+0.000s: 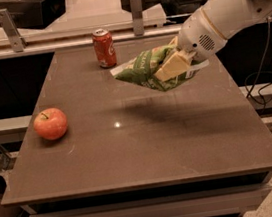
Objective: Move green jalapeno chip bag near apple
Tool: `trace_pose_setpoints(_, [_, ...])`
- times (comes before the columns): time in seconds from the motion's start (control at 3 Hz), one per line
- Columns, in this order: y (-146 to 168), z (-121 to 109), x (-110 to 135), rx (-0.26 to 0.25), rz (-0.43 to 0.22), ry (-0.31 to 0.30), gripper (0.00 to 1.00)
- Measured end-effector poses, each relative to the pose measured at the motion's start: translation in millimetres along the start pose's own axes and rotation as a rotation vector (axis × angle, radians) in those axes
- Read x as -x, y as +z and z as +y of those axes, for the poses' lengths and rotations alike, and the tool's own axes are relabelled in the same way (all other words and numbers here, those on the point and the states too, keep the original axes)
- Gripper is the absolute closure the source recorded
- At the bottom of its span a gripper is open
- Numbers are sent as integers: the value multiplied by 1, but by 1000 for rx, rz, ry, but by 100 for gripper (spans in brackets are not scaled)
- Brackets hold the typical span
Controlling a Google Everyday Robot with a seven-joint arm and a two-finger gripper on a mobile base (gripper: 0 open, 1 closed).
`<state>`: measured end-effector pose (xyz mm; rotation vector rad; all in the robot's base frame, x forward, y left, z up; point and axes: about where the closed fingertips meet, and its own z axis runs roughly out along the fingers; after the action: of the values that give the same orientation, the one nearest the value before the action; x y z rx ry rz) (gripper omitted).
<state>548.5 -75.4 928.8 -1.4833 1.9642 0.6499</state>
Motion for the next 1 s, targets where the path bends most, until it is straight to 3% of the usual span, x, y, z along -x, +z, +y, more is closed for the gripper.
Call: trace_pose_setpoints(1.0, [53,52,18,116,-34,-139,100])
